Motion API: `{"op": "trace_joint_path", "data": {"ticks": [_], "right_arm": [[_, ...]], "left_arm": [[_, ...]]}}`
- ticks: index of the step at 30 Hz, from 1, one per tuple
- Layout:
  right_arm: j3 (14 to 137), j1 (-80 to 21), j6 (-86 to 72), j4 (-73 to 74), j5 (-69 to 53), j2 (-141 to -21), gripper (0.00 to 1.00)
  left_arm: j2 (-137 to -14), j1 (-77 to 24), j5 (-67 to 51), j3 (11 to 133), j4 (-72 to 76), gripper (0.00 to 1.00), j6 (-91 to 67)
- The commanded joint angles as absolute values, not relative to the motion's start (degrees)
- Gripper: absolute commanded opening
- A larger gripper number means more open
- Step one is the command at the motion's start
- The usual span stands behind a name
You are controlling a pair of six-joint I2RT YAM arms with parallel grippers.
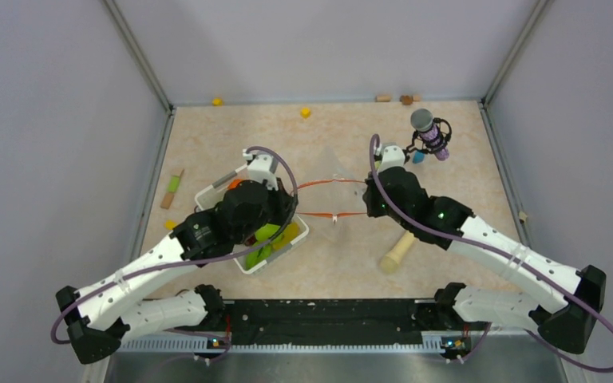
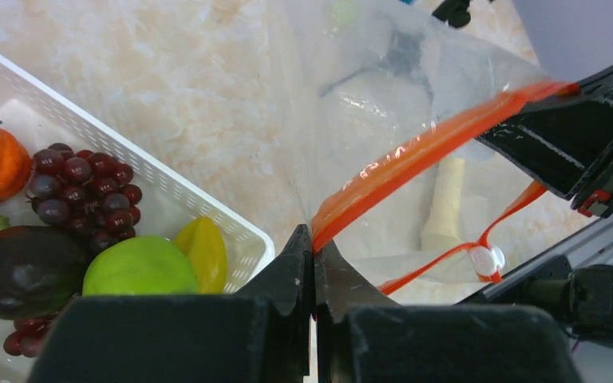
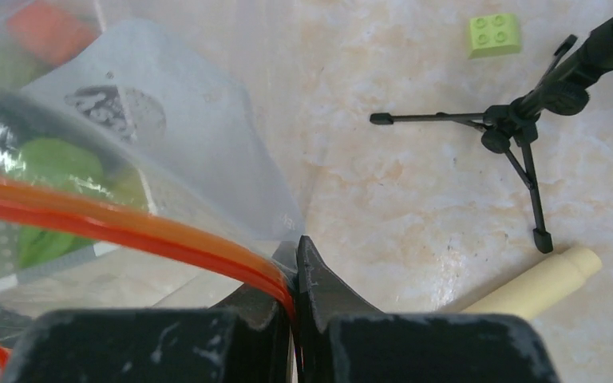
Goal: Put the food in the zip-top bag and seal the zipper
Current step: Open the zipper of the food storage bag at the center of the board, then pick up the fake fruit from the bin.
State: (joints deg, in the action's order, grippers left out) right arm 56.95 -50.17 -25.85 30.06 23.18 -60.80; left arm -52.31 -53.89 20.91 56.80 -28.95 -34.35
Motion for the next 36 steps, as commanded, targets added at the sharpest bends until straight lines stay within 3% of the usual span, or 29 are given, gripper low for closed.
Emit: {"op": "trace_joint_path", "data": {"ticks": [1, 4, 8, 10, 14, 23, 31, 36], "right_arm": [[56.21, -48.36, -21.12, 31.65, 16.20, -59.96, 0.00], [57.38, -48.35, -20.96, 32.61, 14.52, -59.79, 0.00], [59.45, -48.37, -21.05, 35.01, 14.53, -59.75, 0.00], [60.50, -48.34, -20.60, 36.12, 15.17, -60.46, 0.00], [61.85, -48.38, -21.09, 36.74, 18.51, -63.44, 0.00], [65.05, -48.38, -25.85, 35.24, 18.00, -74.02, 0.01], [67.75, -48.39, -29.64, 34.82, 15.28, -79.66, 0.05], [68.05, -48.40, -29.74, 33.74, 14.44, -82.34, 0.05]], "left_arm": [[-56.82, -52.82, 12.63, 55.53, -24.28, 0.00, -30.15], [-60.17, -52.82, 9.19, 55.80, -21.07, 0.20, -30.17], [-61.53, -52.81, 8.46, 55.72, -19.21, 0.59, -29.34], [-60.73, -52.82, 9.18, 55.37, -18.74, 0.74, -28.99], [-57.28, -52.82, 6.88, 54.08, -17.94, 0.96, -27.91], [-48.56, -52.82, 11.97, 48.44, -23.42, 0.97, -32.84], [-44.28, -52.74, 31.79, 44.43, -40.18, 0.97, -47.25], [-45.59, -52.66, 36.35, 42.03, -43.32, 0.97, -54.14]]}}
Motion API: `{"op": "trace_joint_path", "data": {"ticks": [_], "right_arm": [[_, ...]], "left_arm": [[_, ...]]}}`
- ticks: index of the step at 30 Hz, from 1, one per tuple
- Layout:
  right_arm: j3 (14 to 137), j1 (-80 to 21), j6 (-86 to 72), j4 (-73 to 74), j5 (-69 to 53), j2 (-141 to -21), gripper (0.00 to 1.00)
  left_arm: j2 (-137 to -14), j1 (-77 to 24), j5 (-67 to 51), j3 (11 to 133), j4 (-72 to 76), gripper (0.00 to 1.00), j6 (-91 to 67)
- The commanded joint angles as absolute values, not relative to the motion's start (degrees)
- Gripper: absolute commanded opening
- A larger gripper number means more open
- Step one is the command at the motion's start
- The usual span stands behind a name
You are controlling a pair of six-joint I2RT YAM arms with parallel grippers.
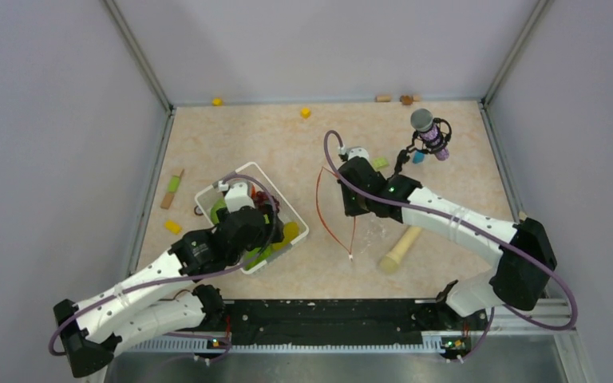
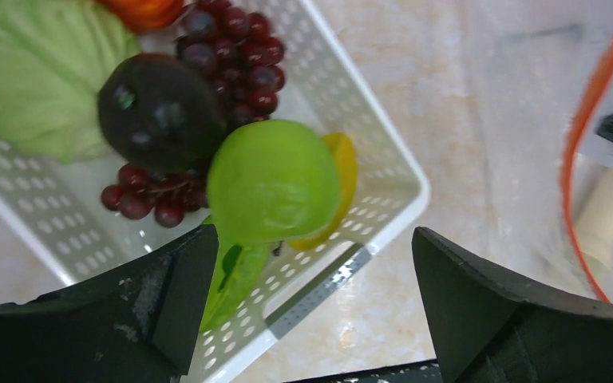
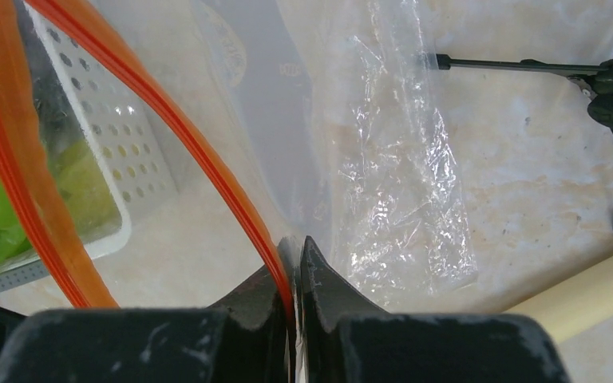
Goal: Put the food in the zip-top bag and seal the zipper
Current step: Pick up the fake fruit from the bin.
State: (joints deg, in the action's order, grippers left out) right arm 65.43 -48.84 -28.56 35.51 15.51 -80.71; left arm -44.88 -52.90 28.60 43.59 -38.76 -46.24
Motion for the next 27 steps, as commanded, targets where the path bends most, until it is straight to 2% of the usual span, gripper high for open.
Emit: {"op": "trace_joint_path", "data": {"ticks": [1, 6, 13, 27], "right_arm": [[67.95, -48.36, -29.66, 33.45, 14.23, -82.62, 0.05], [66.85, -48.37, -28.28, 32.73, 13.98, -83.05, 0.05], [66.39, -48.34, -27.03, 31.04, 13.52, -83.45, 0.05], [64.61, -48.29, -26.06, 29.46, 13.13, -82.90, 0.06]], "left_arm": [[-46.28, -52.58, 36.69, 41.87, -42.54, 0.97, -54.17], [-49.05, -52.13, 39.47, 41.57, -40.75, 0.97, -54.50], [-50.36, -51.28, 35.67, 37.66, -30.68, 0.97, -50.94], [-57.88, -47.73, 32.40, 37.50, -30.84, 0.97, -51.03]]}}
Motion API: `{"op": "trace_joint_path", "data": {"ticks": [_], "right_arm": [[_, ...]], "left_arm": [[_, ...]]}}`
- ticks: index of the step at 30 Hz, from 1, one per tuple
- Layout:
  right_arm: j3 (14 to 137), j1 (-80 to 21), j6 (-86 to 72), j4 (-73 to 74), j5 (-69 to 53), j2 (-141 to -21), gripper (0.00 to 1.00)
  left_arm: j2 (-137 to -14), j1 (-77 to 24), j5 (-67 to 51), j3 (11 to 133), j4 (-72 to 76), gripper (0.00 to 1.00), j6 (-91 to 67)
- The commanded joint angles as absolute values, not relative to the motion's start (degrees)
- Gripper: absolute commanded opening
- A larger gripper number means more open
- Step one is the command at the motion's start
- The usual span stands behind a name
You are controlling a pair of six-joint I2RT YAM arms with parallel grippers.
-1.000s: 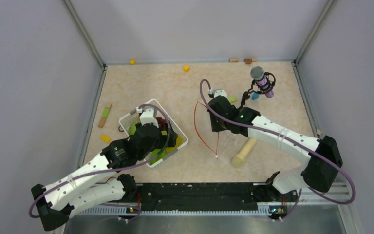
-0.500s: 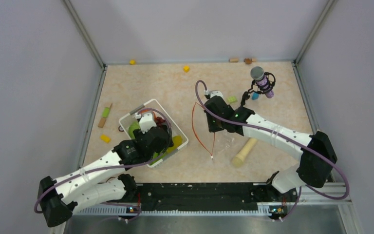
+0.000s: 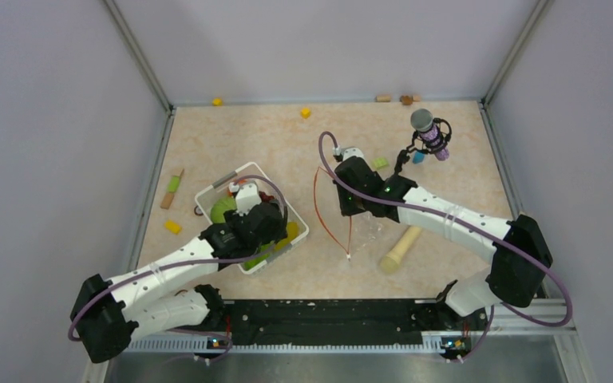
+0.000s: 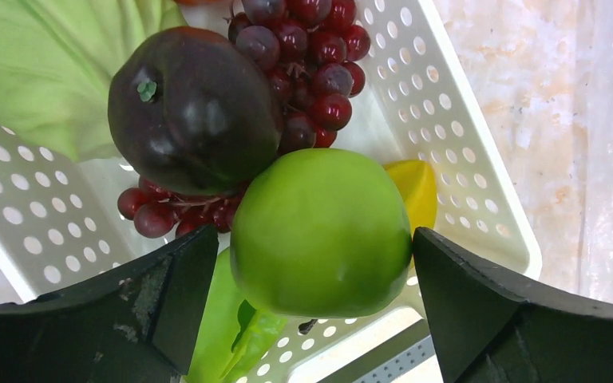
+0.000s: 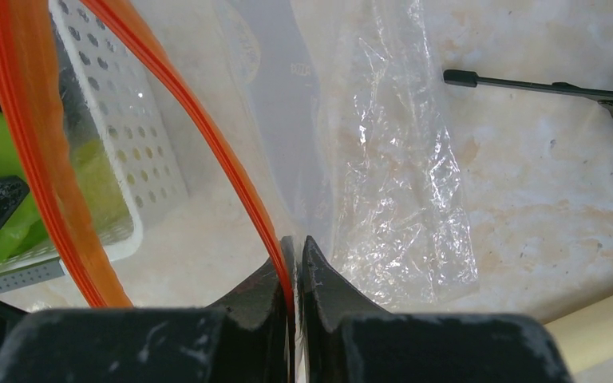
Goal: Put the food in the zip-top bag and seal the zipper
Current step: Pick up the fake fruit from the bin.
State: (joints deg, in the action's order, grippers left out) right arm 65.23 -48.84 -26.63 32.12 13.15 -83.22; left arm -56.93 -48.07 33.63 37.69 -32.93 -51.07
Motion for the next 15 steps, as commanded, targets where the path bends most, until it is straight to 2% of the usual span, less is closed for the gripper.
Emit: {"op": "trace_joint_path", "data": {"ticks": [1, 3, 8, 12, 15], "right_arm": [[64.53, -48.28, -26.09, 29.43, 13.04, -82.78, 0.06], [64.45, -48.28, -26.13, 29.43, 12.61, -82.72, 0.06], [64.25, -48.27, -26.19, 29.35, 12.94, -82.27, 0.06], [64.26, -48.29, -26.36, 29.34, 12.90, -82.17, 0.06], [64.38, -48.29, -26.49, 29.29, 12.51, -82.44, 0.06]], "left_arm": [[-57.98, -47.72, 31.90, 37.61, -30.63, 0.97, -50.92], [-57.75, -47.76, 31.03, 37.76, -30.59, 0.91, -50.64], [-55.95, -47.72, 29.77, 37.95, -30.75, 0.60, -50.03], [-53.52, -47.73, 30.43, 39.30, -33.06, 0.46, -50.25], [-50.61, -47.73, 29.56, 40.62, -33.38, 0.39, -48.32]]}}
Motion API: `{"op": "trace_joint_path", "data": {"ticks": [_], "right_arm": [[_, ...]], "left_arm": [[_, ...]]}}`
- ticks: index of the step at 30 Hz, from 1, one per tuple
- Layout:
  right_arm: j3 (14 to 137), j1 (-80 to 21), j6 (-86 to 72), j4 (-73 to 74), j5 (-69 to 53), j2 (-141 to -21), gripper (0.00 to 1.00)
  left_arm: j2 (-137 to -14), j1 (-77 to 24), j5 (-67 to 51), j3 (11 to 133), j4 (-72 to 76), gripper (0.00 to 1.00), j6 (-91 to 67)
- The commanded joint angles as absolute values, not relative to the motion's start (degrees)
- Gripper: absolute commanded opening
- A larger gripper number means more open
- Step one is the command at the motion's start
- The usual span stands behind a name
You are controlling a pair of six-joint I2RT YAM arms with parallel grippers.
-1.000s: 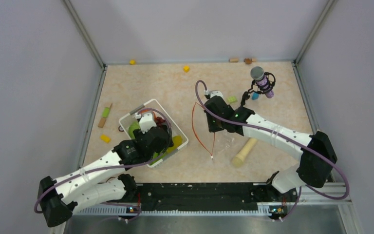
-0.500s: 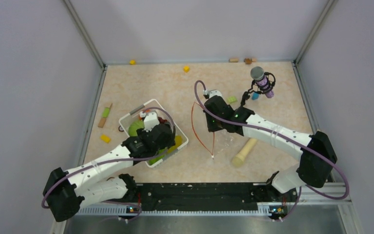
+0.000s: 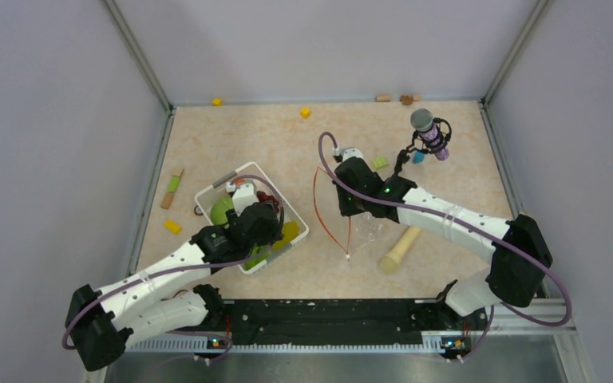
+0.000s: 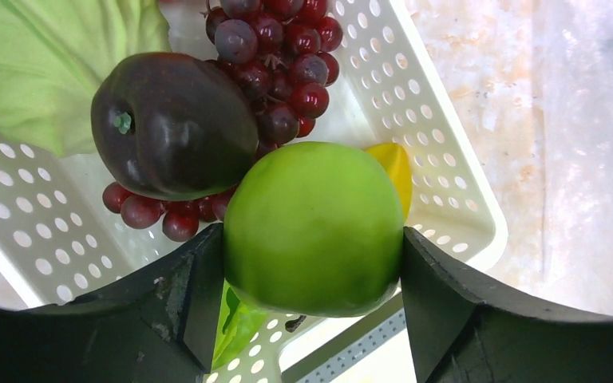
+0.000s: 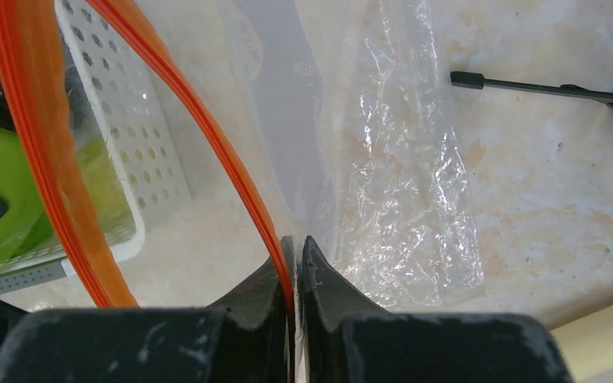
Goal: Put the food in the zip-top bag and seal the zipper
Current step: Pick up the fake fruit from the bin, then place the fake fruit in the zipper food storage bag.
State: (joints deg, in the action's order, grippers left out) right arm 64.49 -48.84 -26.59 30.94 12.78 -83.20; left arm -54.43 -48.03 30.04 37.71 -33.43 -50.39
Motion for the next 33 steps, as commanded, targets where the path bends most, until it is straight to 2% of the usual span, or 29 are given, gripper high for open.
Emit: {"op": "trace_joint_path", "data": {"ticks": [1, 6, 12, 18, 22, 28, 33], "right_arm": [[64.35, -48.30, -26.52, 29.28, 12.13, -82.46, 0.06], [64.69, -48.30, -27.30, 29.61, 11.23, -82.47, 0.06], [64.70, -48.26, -28.24, 29.88, 10.12, -81.46, 0.06], [64.80, -48.25, -29.48, 29.81, 8.93, -79.55, 0.06], [65.10, -48.29, -30.34, 30.18, 7.51, -78.53, 0.06], [65.95, -48.31, -31.72, 30.71, 4.90, -76.52, 0.06], [66.76, -48.32, -31.73, 31.51, 2.16, -74.56, 0.06]], "left_arm": [[-49.61, -47.74, 28.09, 40.87, -32.75, 0.38, -46.82], [-44.95, -47.73, 14.46, 40.80, -22.53, 0.33, -37.77], [-44.80, -47.72, -3.23, 41.67, -5.22, 0.33, -33.64], [-53.27, -47.81, -8.90, 46.66, 1.80, 0.28, -33.02], [-58.00, -47.81, -8.34, 48.98, 2.00, 0.25, -32.24], [-60.91, -47.81, 4.30, 49.74, -4.32, 0.19, -32.15], [-61.28, -47.81, 9.17, 48.00, -3.38, 0.19, -33.03]]}}
